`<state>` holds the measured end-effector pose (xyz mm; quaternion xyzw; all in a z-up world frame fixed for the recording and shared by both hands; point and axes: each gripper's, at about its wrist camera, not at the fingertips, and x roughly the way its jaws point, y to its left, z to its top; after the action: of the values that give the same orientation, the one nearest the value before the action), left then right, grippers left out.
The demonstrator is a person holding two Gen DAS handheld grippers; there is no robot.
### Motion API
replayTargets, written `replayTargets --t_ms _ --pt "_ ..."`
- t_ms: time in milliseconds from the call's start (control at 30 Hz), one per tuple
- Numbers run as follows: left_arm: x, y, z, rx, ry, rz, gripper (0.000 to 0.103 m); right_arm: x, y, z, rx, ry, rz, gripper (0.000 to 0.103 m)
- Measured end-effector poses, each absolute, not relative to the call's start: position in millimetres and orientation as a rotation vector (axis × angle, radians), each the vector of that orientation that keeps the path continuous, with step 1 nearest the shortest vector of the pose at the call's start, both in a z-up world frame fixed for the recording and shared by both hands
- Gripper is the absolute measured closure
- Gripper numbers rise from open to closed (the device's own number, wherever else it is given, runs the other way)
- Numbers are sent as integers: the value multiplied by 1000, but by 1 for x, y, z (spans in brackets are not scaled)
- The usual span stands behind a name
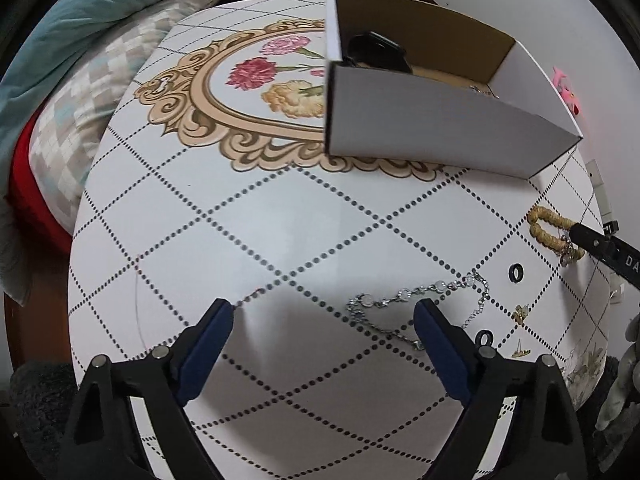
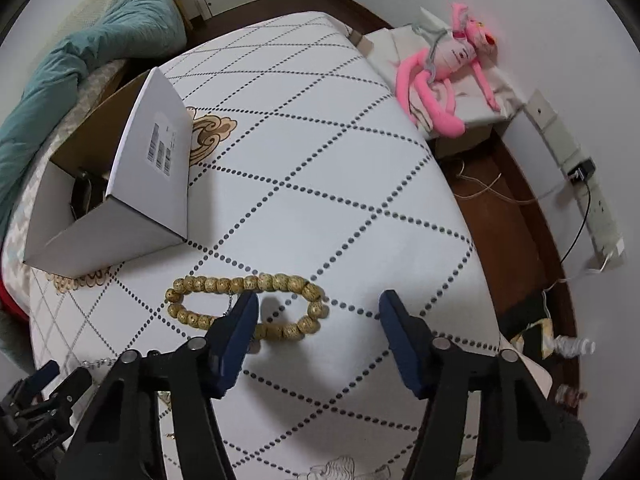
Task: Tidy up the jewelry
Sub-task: 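Grasp the thin silver chain with the left tool while the right tool grasps the wooden bead bracelet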
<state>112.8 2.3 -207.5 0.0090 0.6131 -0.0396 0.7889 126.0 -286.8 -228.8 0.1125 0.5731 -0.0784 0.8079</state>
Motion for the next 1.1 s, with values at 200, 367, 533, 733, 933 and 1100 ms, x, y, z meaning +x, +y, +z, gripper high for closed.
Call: replayTargets --t_ms 200,367,533,733,933,1100 --pt "109 -4 -208 18 1328 -100 22 127 -278 -229 182 1220 -159 91" --pt "106 -6 -206 19 1323 -104 25 111 -271 -227 181 1246 -101 94" --pt "106 -8 -204 23 1313 -102 30 88 -263 -226 194 1258 -76 94" --pt "108 -18 -197 75 1289 -108 61 82 -257 -224 192 1250 -90 94" --pt "108 -20 -192 73 1281 -133 98 83 -256 -223 190 1253 -92 94" --pt "111 -12 -192 21 1288 -150 101 84 -259 -222 216 1249 -81 94"
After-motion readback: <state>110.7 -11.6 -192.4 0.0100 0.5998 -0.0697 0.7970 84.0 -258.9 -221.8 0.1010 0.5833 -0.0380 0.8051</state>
